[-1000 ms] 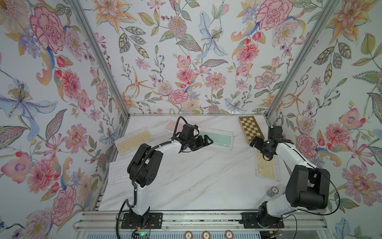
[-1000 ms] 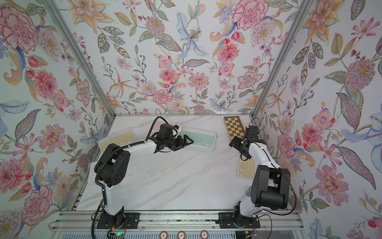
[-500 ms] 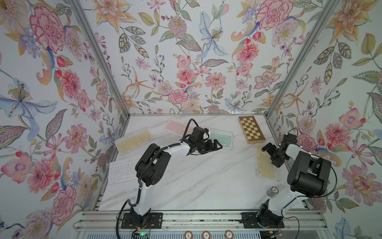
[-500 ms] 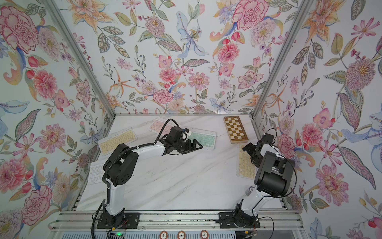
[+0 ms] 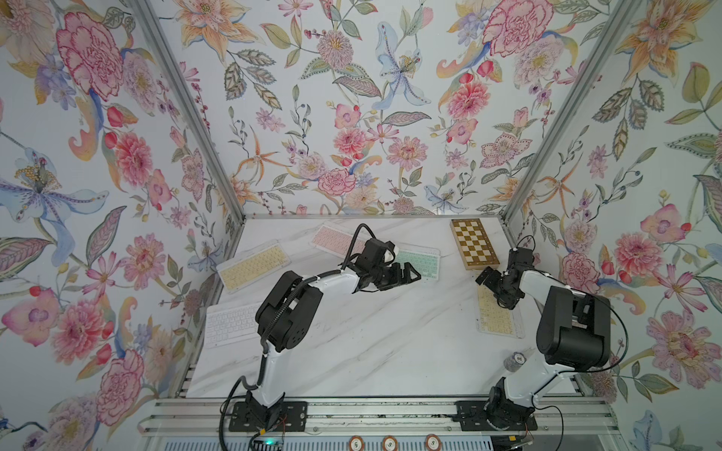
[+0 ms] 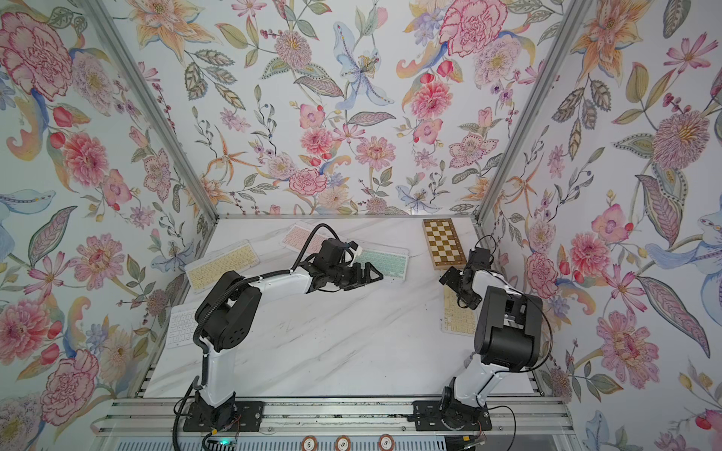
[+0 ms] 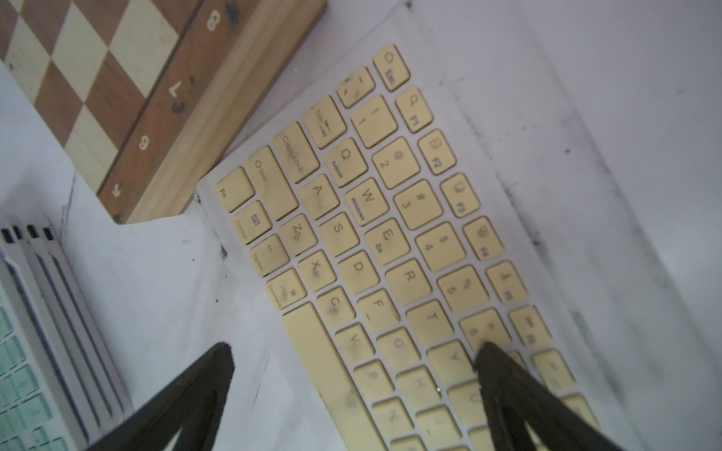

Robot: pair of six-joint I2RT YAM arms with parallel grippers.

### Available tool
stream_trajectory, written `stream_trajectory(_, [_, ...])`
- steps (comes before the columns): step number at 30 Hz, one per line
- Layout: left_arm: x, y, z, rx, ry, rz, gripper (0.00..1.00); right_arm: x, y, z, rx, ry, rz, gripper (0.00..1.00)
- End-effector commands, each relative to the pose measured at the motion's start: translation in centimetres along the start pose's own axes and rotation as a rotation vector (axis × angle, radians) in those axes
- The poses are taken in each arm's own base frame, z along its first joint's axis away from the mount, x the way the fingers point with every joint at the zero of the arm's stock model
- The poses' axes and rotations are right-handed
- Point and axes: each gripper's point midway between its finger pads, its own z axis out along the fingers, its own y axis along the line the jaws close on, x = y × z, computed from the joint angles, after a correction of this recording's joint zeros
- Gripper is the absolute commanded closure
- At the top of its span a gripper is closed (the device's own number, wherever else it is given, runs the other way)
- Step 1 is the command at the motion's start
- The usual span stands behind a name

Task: Stack the numeric keypads
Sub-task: Move the numeric keypad to the center of the board.

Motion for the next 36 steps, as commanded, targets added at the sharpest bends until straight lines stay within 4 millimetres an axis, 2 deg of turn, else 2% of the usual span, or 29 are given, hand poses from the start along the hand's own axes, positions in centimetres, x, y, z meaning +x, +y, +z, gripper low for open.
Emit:
stream_trajectory(1, [0.3,-0.1,-0.2,0.016,0.006,-0.006,0.01,7.2,-0.8,1.6,0.062,0.214,-0.035,0.01])
stream_trajectory(7, [0.7,0.1,-0.4,0.012,0.006,-0.011,0.01,9.9,1.0,1.5,0.093,0.230,-0.146,0.01])
stream_trajectory(13, [0.6,0.2,-0.7,0.007,-0.002,-0.011,0.01,10.8,1.3,0.1,0.122,0.210,-0.208,0.01])
stream_trajectory(15, [0.6,0.4,-0.8,0.005,-0.002,-0.013,0.01,10.1,1.6,-0.6,0.115,0.197,-0.216,0.01])
stream_trajectory(17, [0.7,0.4,-0.8,0.004,-0.001,-0.014,0.01,8.4,1.9,-1.8,0.110,0.163,-0.217,0.01])
stream_trajectory(20, [0.7,0.3,-0.9,0.002,-0.002,-0.009,0.01,4.5,1.5,-3.4,0.086,0.090,-0.152,0.01])
stream_trajectory(22, [0.7,0.5,-0.8,-0.002,0.000,-0.009,0.01,1.8,0.8,-3.6,0.085,0.052,-0.097,0.01])
stream_trajectory(24, [0.6,0.5,-0.8,-0.001,-0.002,-0.009,0.01,-0.1,0.4,-2.7,0.099,0.055,-0.068,0.01])
stream_trajectory(28, [0.5,0.4,-1.0,0.002,-0.006,-0.008,0.01,-1.9,0.6,-0.3,0.091,0.095,-0.039,0.01])
stream_trajectory(31, [0.5,0.4,-1.3,-0.002,-0.011,-0.004,0.01,-2.8,1.1,0.7,0.078,0.094,-0.055,0.01])
stream_trajectory(36, [0.2,0.9,-1.5,-0.005,-0.012,-0.011,0.01,-2.4,2.9,1.9,0.035,0.118,-0.104,0.01])
